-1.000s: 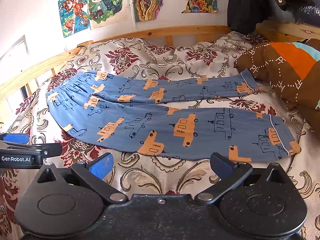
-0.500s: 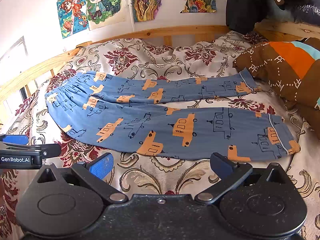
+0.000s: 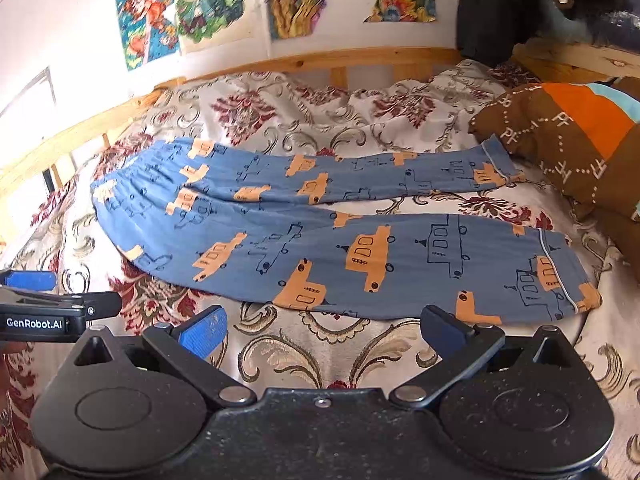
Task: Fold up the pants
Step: 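Move both tools to the pants' leg hems and close both grippers on them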
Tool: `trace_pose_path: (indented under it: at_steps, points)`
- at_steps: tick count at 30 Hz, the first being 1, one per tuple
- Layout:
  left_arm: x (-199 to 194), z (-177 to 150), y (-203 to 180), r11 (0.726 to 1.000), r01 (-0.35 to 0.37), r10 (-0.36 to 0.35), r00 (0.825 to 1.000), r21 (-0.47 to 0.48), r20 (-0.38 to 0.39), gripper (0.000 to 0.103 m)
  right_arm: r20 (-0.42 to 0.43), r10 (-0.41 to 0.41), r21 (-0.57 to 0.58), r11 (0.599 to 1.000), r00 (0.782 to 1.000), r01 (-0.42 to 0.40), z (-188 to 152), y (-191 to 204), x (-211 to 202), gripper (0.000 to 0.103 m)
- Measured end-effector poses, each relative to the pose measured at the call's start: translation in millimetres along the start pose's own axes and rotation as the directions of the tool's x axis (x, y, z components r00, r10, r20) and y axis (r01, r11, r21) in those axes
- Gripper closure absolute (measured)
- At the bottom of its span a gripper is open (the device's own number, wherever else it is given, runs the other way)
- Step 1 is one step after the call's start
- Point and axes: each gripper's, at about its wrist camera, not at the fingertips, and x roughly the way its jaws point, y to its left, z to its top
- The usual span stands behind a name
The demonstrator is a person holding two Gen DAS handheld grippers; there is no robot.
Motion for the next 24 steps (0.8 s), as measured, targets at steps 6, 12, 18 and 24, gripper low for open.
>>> trace_pose_path:
  at_steps: [6,12,18,24]
  points:
    - [10,35,12,0.997,0.017,-0.015,0.999,0.077,-0.036,0.000,-0.055,0.076,-0.134,0.988,0.996,-0.083,29,-4,9,0.001]
    - [39,116,46,0.978,-0.054,0.053,0.999,0.200,0.011,0.000,-0.094,0.129,-0.349,0.925,0.987,-0.154,98,-14,51,0.001]
    - [122,214,74,0.951,-0.059,0.049,0.998,0.303,0.040,0.000,-0.144,0.177,-0.445,0.867,0.974,-0.223,174,-25,144,0.001]
    - [228,284,87,0.934,0.014,0.007,0.998,0.358,-0.056,0.000,-0.219,0.232,-0.396,0.866,0.948,-0.304,231,-39,245,0.001]
